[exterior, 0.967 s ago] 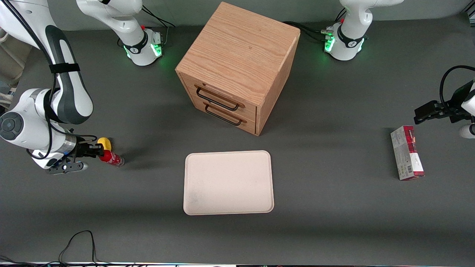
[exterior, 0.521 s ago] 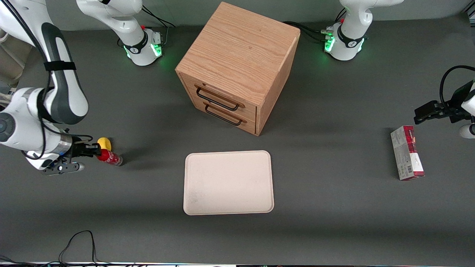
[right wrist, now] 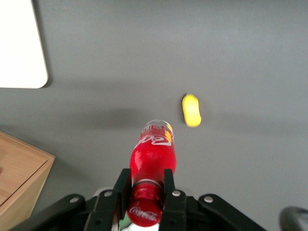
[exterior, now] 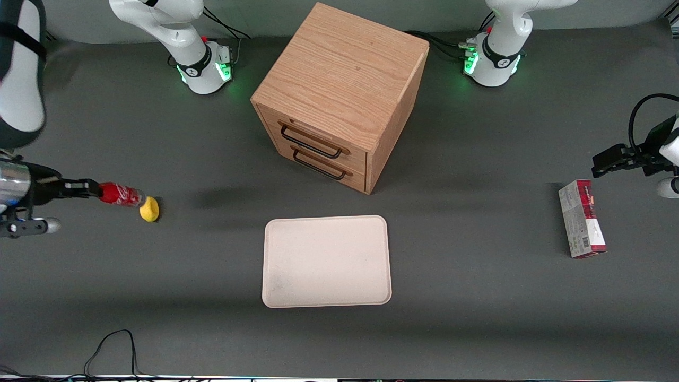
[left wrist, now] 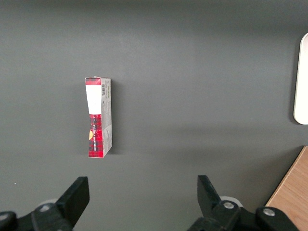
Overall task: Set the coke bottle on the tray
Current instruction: 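Lift the bottle with the right gripper, pulling it off the yellow toy, then carry the bottle over the cream tray and lower it upright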
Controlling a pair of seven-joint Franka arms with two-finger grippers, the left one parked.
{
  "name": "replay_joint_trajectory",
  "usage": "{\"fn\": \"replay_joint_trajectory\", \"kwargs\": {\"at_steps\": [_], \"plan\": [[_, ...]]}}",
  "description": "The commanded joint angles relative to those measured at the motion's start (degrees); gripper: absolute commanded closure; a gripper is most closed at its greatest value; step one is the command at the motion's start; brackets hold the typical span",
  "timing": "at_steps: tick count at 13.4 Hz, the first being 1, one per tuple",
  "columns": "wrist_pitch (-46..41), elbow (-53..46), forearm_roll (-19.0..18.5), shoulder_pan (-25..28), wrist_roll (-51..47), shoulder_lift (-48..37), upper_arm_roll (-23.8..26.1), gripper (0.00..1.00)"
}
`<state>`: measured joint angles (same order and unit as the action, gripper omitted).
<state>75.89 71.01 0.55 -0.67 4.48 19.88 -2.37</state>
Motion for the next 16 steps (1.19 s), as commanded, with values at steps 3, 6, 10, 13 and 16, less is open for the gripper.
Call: {"fn": "replay_joint_trajectory", "kwargs": {"at_steps": [3,6,10,13,16], "plan": [[-9.8,-18.19,-0.03,0.06,-5.89,8.95,2.37,1.0],[-9.01,-18.19,-0.11,0.14,-11.58,9.99,6.05,1.0],[-1.4,-18.1,-0.29,5.83,-24.3,15.34,9.05,1.0],[11.42,-18.19,-0.38,12.61,-39.07,21.23,8.97,1.0],[24.96,-18.28,-0.46,16.13,-48.93,26.42,8.88,1.0]]}}
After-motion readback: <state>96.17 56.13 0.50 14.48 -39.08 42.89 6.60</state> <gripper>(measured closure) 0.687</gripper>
